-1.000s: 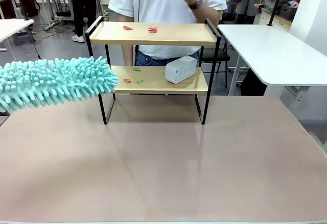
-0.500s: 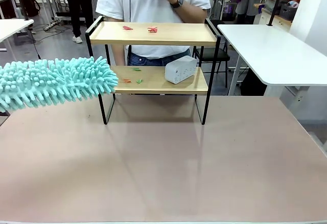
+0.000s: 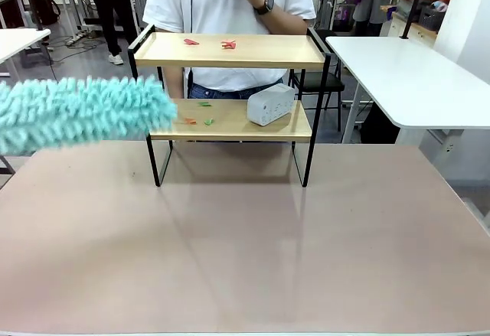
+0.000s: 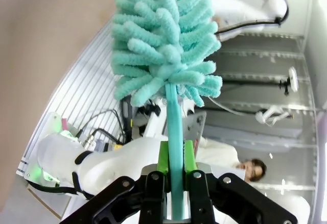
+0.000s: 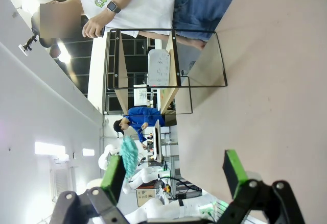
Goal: Clean the shelf.
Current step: Clean the specific tier of the Shelf with the Duster once objects are removed.
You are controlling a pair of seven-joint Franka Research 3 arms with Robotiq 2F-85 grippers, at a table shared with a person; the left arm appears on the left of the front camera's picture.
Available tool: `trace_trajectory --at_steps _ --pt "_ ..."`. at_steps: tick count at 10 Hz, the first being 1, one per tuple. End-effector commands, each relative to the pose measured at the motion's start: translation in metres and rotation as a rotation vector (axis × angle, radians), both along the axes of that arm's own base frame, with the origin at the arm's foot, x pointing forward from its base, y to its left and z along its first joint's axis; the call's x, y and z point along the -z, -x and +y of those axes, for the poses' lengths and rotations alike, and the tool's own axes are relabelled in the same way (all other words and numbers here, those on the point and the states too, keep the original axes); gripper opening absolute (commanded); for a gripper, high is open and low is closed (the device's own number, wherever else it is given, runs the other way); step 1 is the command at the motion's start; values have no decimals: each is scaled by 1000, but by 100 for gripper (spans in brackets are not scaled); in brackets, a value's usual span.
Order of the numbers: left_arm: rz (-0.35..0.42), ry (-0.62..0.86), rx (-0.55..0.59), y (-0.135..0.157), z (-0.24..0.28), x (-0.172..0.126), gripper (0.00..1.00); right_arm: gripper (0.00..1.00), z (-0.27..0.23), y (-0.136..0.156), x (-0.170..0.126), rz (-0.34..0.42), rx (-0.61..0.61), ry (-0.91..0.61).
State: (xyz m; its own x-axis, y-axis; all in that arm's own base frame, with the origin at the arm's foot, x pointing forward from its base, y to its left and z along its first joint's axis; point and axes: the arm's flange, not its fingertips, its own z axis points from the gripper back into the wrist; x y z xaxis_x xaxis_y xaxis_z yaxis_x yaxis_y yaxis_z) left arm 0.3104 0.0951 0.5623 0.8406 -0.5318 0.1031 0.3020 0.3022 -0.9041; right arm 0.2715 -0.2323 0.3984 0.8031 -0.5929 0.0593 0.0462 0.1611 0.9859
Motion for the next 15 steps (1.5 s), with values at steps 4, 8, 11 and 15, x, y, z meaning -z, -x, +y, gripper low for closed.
trace_trajectory --at_steps 4,8,11,15 --pt "-293 -104 -333 -11 -73 -113 12 100 1 1 -2 -12 -7 3" --pt "-313 -110 -364 -18 -72 -130 12 100 1 1 -2 -12 -7 3" --pt "-379 -167 -459 -33 -87 -132 12 100 1 1 -2 -12 -7 3" --pt "-493 -336 -684 -90 -140 -141 12 100 1 1 -2 -12 -7 3"
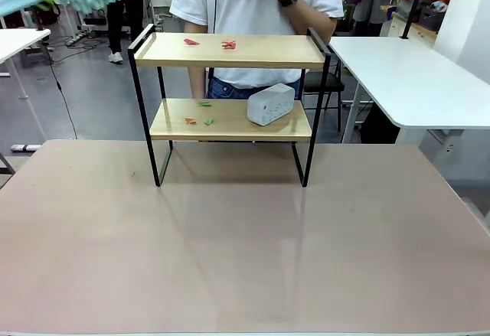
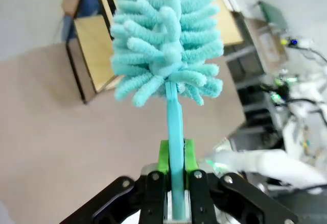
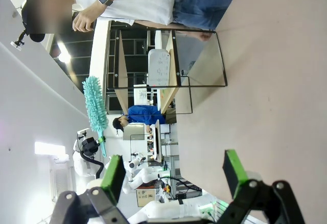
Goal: Clean the shelf.
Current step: Clean the specific tier of the Shelf with the Duster once objects are removed.
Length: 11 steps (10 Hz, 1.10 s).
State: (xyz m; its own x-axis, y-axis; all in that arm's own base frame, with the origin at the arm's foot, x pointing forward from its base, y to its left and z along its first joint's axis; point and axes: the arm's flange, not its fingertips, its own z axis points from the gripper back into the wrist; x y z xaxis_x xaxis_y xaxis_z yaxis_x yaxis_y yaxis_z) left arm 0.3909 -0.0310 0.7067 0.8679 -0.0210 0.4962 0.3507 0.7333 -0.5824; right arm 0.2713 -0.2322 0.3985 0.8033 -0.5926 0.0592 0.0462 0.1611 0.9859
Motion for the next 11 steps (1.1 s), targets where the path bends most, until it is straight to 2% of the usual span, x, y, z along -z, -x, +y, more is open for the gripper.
trace_trajectory --at_steps 1,5,8,10,11 --pt "64 -81 -27 -18 -25 6 12 100 1 1 -2 -12 -7 3" --pt "131 -200 -22 -33 -59 20 12 100 1 1 -2 -12 -7 3" --pt "157 -274 52 -32 -76 32 12 100 1 1 -2 -12 -7 3" --pt "165 -283 134 -30 -81 38 12 100 1 1 -2 -12 -7 3" --pt "167 -279 214 -29 -84 41 12 100 1 1 -2 -12 -7 3"
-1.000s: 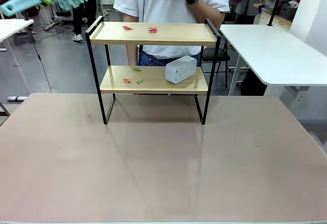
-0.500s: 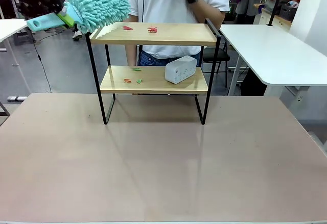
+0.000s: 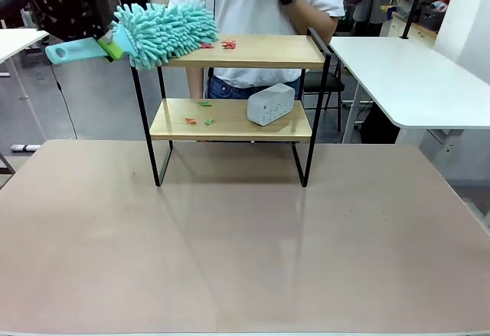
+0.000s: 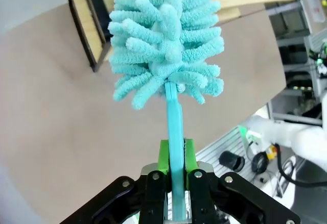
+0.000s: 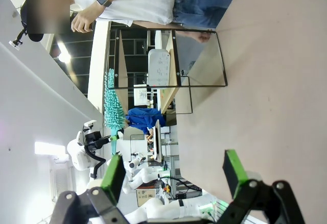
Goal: Clean the shelf.
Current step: Clean the specific tier of the Shelf with the Duster once objects are removed.
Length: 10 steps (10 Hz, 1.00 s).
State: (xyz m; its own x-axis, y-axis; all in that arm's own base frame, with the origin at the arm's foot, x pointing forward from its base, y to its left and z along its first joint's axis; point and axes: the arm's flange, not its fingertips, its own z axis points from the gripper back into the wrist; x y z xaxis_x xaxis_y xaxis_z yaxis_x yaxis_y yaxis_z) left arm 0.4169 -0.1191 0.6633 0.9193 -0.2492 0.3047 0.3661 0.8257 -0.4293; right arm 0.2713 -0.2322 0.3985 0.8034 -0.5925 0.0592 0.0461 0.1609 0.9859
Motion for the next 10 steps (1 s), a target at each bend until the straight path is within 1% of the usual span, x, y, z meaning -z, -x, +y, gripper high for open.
trace_trajectory --at_steps 1,3,5,6,7,8,9,10 --pt "-7 26 140 -1 3 -3 12 100 0 1 -2 -12 -7 3" --pt "8 50 272 2 -2 -3 12 100 0 1 -2 -12 -7 3" --pt "45 11 456 8 -5 -1 12 100 0 1 -2 -12 -7 3" --pt "75 4 579 12 -2 0 12 100 0 1 -2 -12 -7 3" --pt "87 16 681 16 2 -1 12 100 0 1 -2 -12 -7 3" --pt "96 23 735 17 5 -1 12 100 0 1 -2 -12 -7 3" --pt "125 42 818 17 6 -2 12 100 0 1 -2 -12 -7 3" --pt "104 42 786 16 9 -3 12 100 0 1 -2 -12 -7 3"
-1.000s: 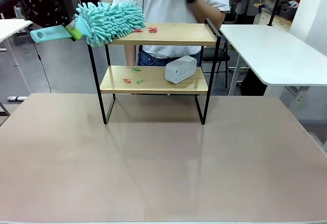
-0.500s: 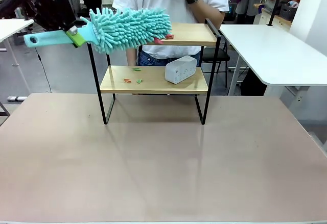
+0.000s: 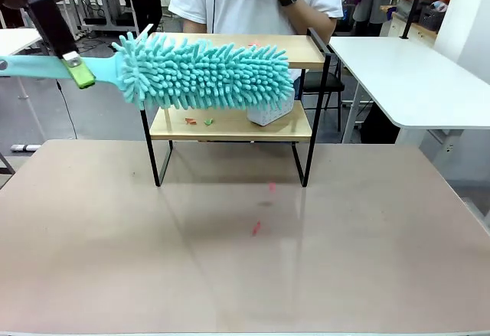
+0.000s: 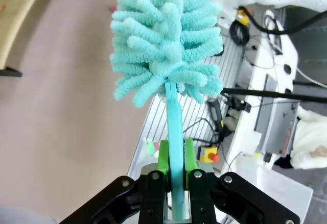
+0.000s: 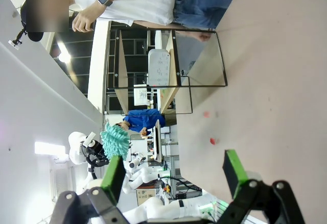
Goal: Clean the shelf.
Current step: Clean the specific tier of the Shelf with the Duster once objects are removed.
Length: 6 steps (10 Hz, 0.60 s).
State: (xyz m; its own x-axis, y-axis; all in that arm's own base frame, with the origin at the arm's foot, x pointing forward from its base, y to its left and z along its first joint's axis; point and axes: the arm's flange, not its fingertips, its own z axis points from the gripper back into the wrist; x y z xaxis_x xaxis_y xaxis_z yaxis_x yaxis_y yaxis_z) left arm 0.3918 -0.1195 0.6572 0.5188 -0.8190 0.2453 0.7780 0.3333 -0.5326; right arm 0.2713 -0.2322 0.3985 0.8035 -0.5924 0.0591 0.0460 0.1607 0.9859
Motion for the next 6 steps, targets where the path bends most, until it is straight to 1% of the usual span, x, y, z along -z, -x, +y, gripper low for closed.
trace_trajectory --at_steps 1,5,6 --pt "5 19 26 -9 14 -10 12 100 0 1 -2 -12 -6 3" --pt "23 152 -56 -15 44 -25 12 100 0 1 -2 -12 -6 3" --pt "25 186 -127 -15 65 -27 12 100 0 1 -2 -12 -6 3"
